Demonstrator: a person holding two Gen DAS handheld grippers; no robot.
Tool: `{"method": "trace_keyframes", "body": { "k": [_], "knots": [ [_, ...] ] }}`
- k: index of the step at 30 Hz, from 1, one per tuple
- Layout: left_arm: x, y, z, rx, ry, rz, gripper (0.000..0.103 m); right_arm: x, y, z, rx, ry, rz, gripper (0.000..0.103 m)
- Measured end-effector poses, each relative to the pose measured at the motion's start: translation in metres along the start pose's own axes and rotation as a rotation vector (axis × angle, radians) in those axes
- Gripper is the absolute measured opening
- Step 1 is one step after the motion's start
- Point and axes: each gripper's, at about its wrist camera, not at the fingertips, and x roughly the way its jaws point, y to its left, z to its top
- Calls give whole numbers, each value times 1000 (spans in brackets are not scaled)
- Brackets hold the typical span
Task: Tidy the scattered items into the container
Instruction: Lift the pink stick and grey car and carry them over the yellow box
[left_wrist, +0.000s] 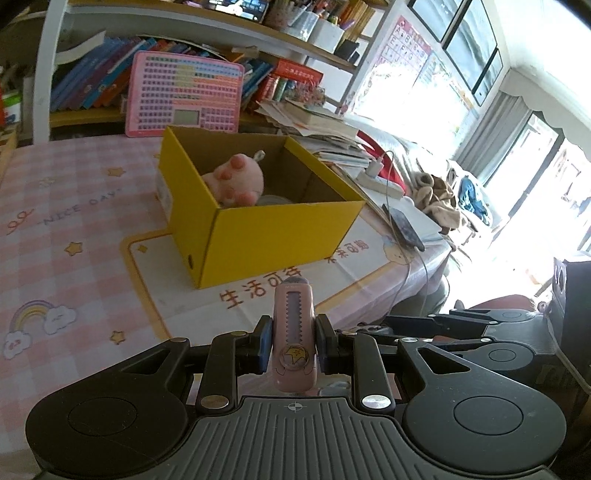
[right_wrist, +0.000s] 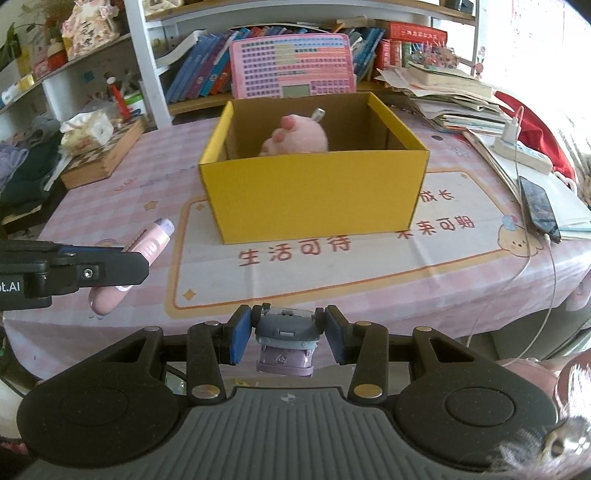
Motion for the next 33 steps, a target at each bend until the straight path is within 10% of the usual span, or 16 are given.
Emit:
{"method": "trace_keyframes", "body": {
  "k": [17, 33],
  "knots": [
    [58, -39, 28, 43, 26, 0, 23, 21, -64, 25, 3, 16, 12, 41],
    [66, -56, 84, 85, -128, 104, 23, 24, -96, 88, -67, -142, 99, 41]
  ]
}}
